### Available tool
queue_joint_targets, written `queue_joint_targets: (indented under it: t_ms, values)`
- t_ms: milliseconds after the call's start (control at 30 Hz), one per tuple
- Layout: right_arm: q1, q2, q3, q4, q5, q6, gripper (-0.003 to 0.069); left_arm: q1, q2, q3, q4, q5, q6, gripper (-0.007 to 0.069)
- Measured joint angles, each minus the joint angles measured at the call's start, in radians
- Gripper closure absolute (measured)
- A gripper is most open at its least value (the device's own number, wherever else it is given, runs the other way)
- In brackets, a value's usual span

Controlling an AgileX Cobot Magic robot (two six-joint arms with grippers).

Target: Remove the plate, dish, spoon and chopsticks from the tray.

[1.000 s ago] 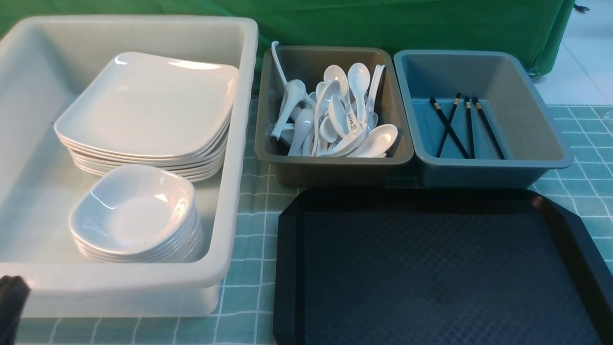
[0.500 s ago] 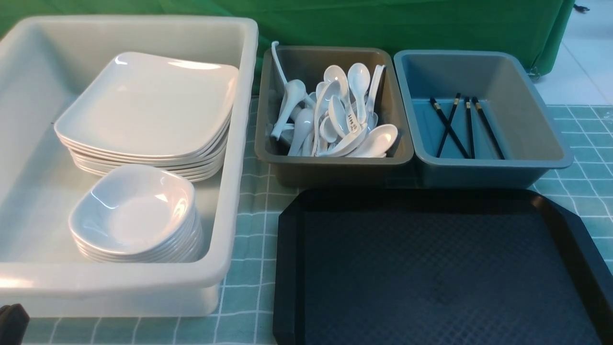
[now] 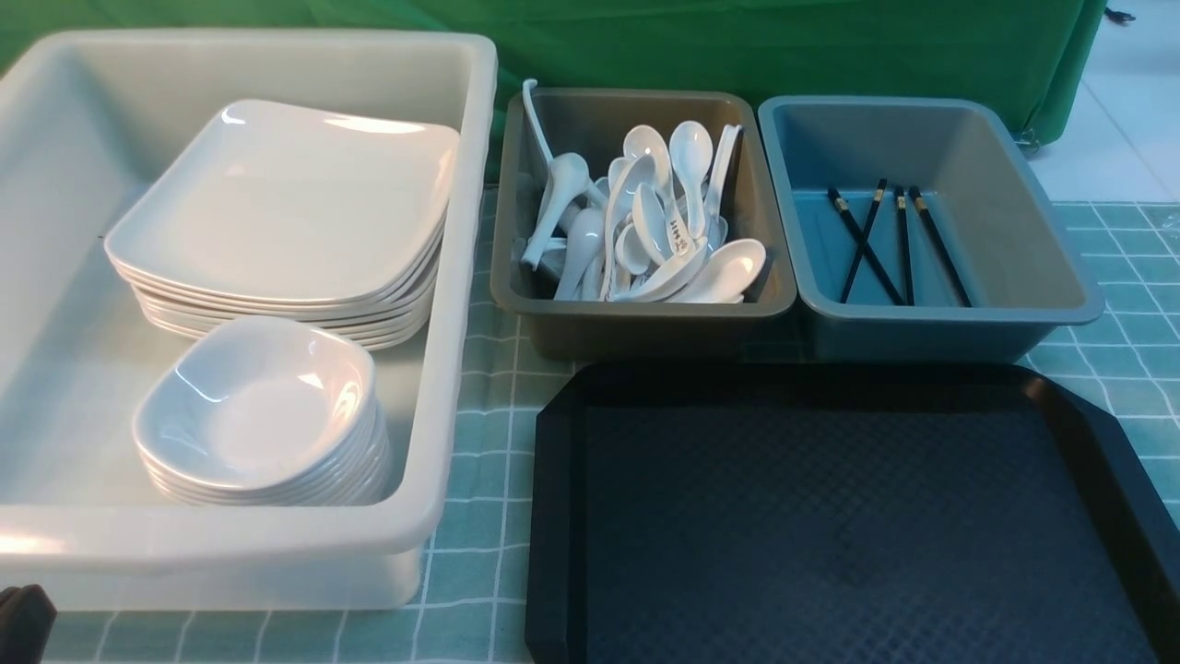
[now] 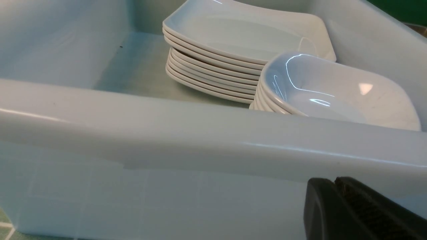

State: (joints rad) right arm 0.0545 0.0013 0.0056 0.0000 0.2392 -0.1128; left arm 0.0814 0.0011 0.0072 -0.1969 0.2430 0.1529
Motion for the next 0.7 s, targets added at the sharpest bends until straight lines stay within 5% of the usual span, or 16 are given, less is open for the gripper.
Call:
queue_joint_targets:
  t_ms: [700]
  values:
    - [0.0, -0.001, 0.0, 0.0, 0.0, 0.0, 0.0441, 0.0, 0.0, 0.0, 0.0, -0.001, 0.002, 0.0612]
